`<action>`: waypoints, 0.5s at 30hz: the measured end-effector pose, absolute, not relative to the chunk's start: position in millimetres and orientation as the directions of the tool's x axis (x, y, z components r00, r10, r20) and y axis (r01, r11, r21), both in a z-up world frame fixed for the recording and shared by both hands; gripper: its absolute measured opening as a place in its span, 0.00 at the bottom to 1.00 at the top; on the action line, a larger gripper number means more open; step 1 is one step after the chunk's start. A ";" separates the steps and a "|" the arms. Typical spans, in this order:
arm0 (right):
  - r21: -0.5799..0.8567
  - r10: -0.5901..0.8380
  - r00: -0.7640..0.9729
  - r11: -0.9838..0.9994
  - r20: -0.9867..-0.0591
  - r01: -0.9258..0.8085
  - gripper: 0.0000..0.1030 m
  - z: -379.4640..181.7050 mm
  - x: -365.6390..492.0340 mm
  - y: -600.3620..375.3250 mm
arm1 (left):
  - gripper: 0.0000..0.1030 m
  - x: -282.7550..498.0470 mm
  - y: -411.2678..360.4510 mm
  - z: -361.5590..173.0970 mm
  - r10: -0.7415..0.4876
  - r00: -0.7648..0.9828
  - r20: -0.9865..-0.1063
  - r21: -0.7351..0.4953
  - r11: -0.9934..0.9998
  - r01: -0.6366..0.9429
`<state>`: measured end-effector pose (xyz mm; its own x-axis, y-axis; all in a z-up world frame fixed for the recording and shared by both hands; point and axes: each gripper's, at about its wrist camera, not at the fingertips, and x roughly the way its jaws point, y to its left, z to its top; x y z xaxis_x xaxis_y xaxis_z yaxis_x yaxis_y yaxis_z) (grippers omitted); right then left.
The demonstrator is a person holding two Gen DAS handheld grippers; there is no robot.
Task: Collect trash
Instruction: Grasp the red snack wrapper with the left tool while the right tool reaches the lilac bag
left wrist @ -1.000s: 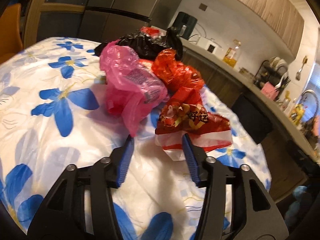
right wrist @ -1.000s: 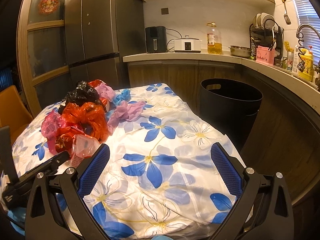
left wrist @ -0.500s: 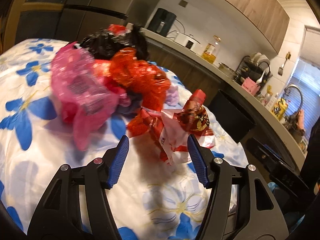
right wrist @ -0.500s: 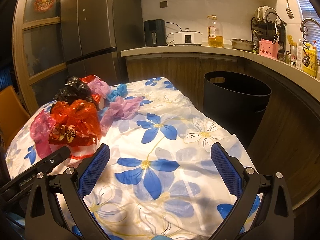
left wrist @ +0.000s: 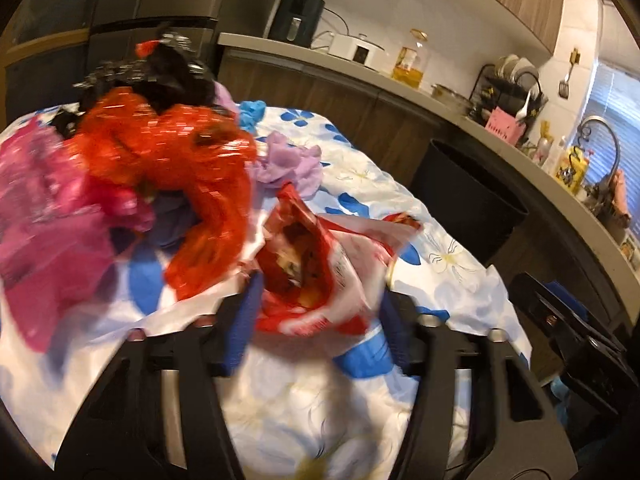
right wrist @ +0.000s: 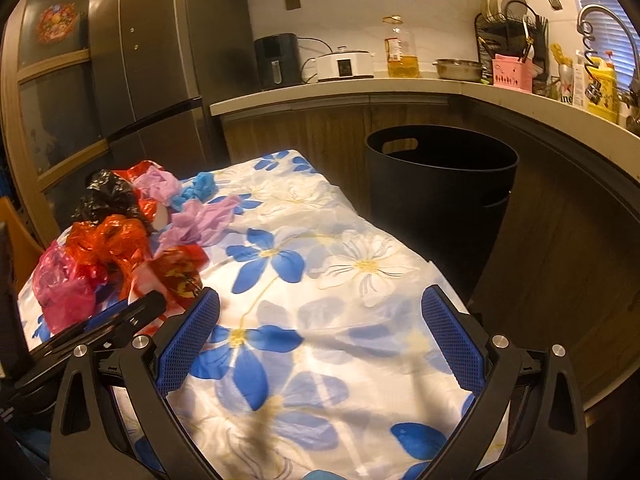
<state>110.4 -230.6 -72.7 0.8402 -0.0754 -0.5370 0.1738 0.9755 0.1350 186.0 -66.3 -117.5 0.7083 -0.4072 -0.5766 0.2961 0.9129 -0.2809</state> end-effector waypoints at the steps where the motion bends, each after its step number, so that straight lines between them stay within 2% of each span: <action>1: 0.137 -0.076 0.839 0.975 -0.539 0.176 0.95 -73.4 110.7 -232.4 | 0.38 186.9 -70.9 -117.4 -0.395 0.716 -0.576 -0.262 0.919 0.296; 4: 0.144 -0.076 0.837 0.973 -0.542 0.181 0.95 -74.9 111.4 -238.0 | 0.23 185.9 -78.2 -115.9 -0.380 0.727 -0.572 -0.222 0.925 0.309; 5: 0.145 -0.075 0.837 0.973 -0.542 0.181 0.95 -75.4 112.1 -238.7 | 0.14 185.5 -79.6 -115.9 -0.374 0.730 -0.572 -0.211 0.927 0.309; 6: 0.148 -0.071 0.837 0.973 -0.542 0.178 0.95 -76.3 113.3 -239.3 | 0.11 185.0 -80.4 -115.7 -0.379 0.729 -0.570 -0.210 0.925 0.317; 13: 0.157 -0.023 0.843 0.979 -0.538 0.127 0.95 -77.9 128.0 -235.4 | 0.05 169.5 -73.3 -105.1 -0.346 0.766 -0.541 -0.193 0.938 0.288; 15: 0.157 -0.009 0.855 0.982 -0.519 0.106 0.90 -75.3 135.1 -231.7 | 0.05 161.7 -62.5 -97.3 -0.353 0.773 -0.527 -0.218 0.935 0.278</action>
<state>135.1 -231.7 -75.3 0.8545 -0.0090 -0.5194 0.1060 0.9818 0.1574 161.7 -62.5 -97.3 0.7734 -0.3528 -0.5267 0.2784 0.9355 -0.2177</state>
